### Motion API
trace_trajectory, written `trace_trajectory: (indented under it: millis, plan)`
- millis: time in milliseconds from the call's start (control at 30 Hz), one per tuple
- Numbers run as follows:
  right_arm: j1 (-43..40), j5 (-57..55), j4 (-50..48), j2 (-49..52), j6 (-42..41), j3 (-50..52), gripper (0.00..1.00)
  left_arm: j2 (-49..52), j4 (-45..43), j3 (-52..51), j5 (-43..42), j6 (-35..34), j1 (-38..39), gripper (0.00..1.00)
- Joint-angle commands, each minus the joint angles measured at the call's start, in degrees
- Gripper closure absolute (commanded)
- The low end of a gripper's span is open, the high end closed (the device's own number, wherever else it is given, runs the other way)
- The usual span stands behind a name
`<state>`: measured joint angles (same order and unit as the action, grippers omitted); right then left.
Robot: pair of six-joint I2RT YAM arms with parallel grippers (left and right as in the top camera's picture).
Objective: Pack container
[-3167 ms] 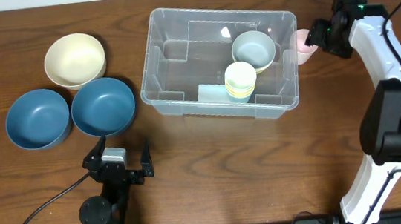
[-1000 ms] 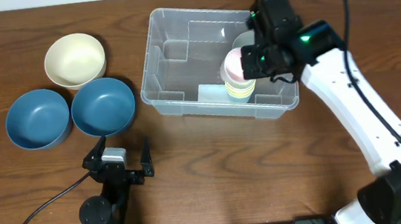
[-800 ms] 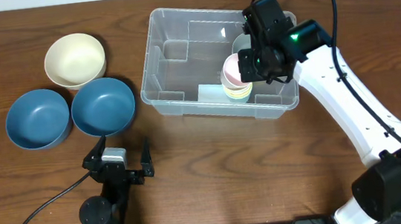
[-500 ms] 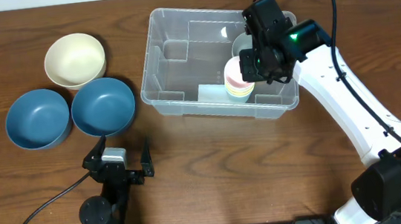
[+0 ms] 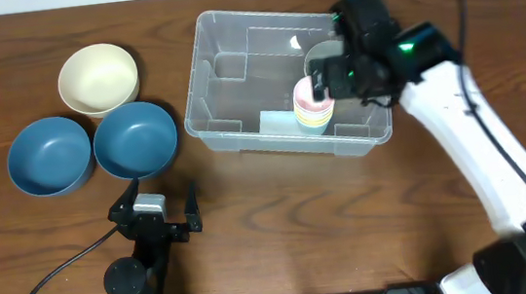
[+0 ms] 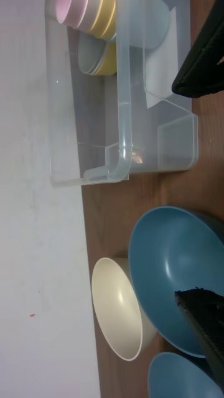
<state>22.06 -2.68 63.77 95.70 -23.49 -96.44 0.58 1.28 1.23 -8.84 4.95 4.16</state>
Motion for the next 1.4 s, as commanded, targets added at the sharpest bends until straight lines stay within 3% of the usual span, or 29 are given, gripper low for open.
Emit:
trace_trajectory:
  millis: [0, 167, 400, 1033, 1233, 1367]
  plan:
    - [-5.2, -10.2, -0.4, -6.7, -1.3, -2.7, 0.01, -0.3, 1.9, -1.0, -1.0, 0.5, -0.3, 0.02]
    - [-13.4, -20.6, -0.8, -9.4, -1.3, -2.7, 0.01, -0.3, 1.9, -1.0, -1.0, 0.5, -0.3, 0.02]
    - [-21.0, -21.5, -0.7, -9.2, -1.3, -2.6, 0.01, -0.3, 1.9, -1.0, -1.0, 0.5, -0.3, 0.02]
    - [-21.7, -21.0, -1.9, -9.2, -1.3, -2.6, 0.01, -0.2, 1.7, -1.0, -1.0, 0.2, -0.3, 0.02]
    - [-21.7, -19.4, -3.0, -9.2, -1.8, -2.6, 0.01, 0.8, 2.5, 1.1, -1.0, -9.3, -0.3, 0.02]
    - [-21.7, -18.9, -3.5, -9.2, -1.8, -2.6, 0.01, 7.3, 2.6, 7.0, -1.0, -10.2, -0.3, 0.02]
